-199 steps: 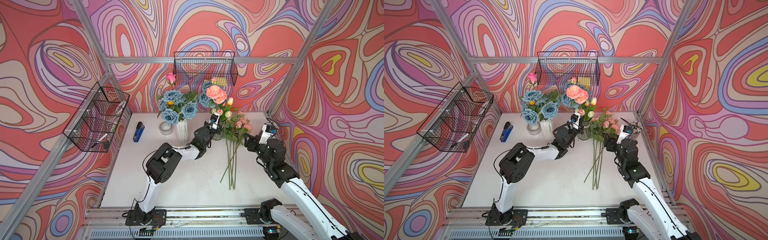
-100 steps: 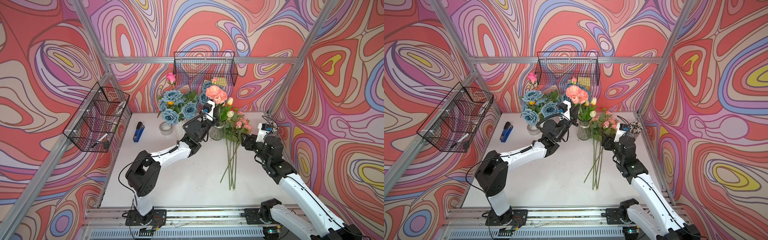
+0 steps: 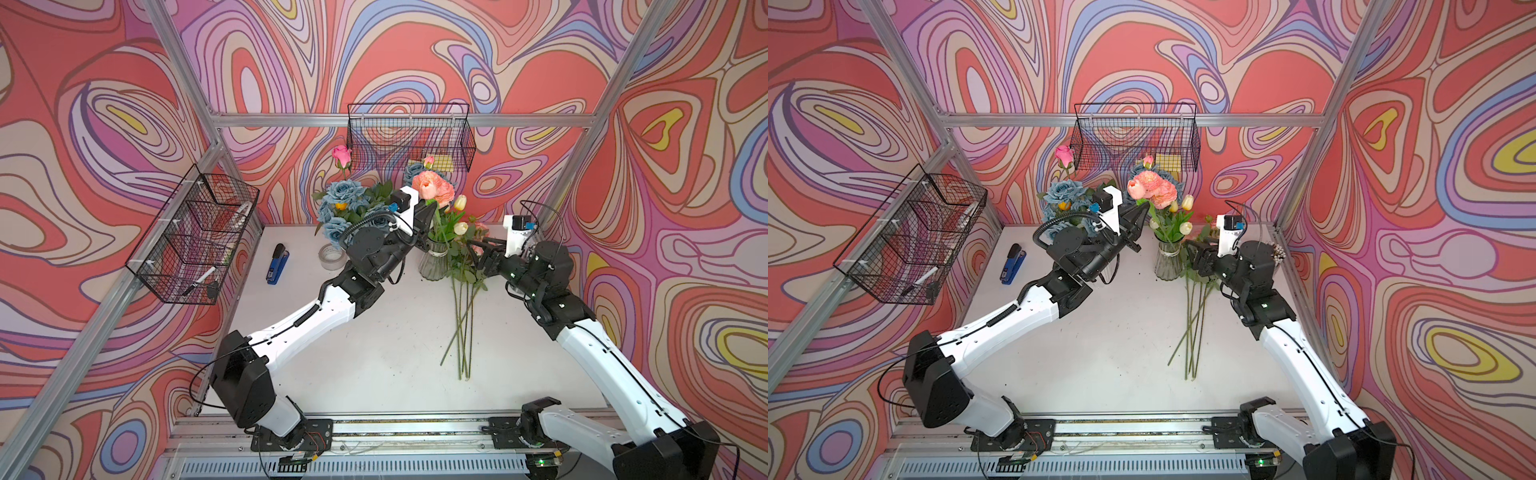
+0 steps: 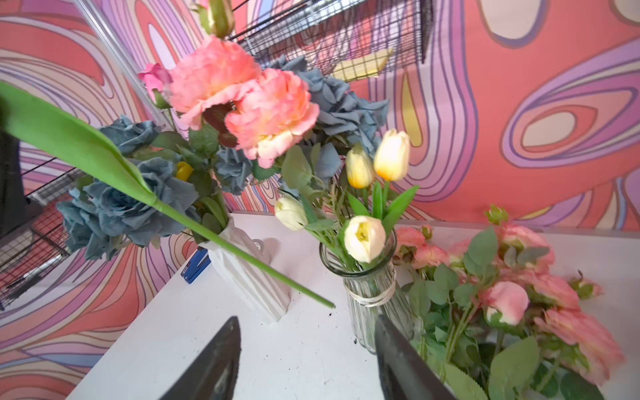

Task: Pick out pink flowers from the vase
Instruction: Pick up the flower from the vase.

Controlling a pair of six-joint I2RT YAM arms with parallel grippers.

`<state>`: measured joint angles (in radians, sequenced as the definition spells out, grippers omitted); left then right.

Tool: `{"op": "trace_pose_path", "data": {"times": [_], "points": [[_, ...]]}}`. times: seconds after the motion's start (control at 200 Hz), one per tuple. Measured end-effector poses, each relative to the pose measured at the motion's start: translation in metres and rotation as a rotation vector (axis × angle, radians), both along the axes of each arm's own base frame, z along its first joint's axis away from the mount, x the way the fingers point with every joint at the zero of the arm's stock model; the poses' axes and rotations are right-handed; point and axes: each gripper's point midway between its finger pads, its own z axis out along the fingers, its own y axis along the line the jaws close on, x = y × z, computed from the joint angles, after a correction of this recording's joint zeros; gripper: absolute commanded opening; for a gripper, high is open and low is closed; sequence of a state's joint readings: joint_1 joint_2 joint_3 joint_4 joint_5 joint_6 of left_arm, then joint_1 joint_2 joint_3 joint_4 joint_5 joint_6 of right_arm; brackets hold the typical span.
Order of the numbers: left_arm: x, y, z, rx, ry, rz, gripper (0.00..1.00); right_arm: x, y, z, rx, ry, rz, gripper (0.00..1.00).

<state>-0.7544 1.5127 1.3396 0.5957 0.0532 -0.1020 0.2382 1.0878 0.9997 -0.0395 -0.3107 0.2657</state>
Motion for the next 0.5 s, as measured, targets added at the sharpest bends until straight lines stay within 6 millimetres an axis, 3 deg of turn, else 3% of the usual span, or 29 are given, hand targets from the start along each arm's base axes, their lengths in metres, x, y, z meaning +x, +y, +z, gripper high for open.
{"op": "trace_pose_path", "data": {"times": [0.235,0.501], "points": [[-0.012,-0.003,-0.001,0.057,0.071,-0.064,0.11,-0.022,0.035,0.004,0.002,-0.016,0.217,0.60],[-0.016,-0.011,-0.026,0.128,0.174,-0.138,0.11,-0.053,0.067,0.015,0.027,-0.049,0.429,0.59]]}}
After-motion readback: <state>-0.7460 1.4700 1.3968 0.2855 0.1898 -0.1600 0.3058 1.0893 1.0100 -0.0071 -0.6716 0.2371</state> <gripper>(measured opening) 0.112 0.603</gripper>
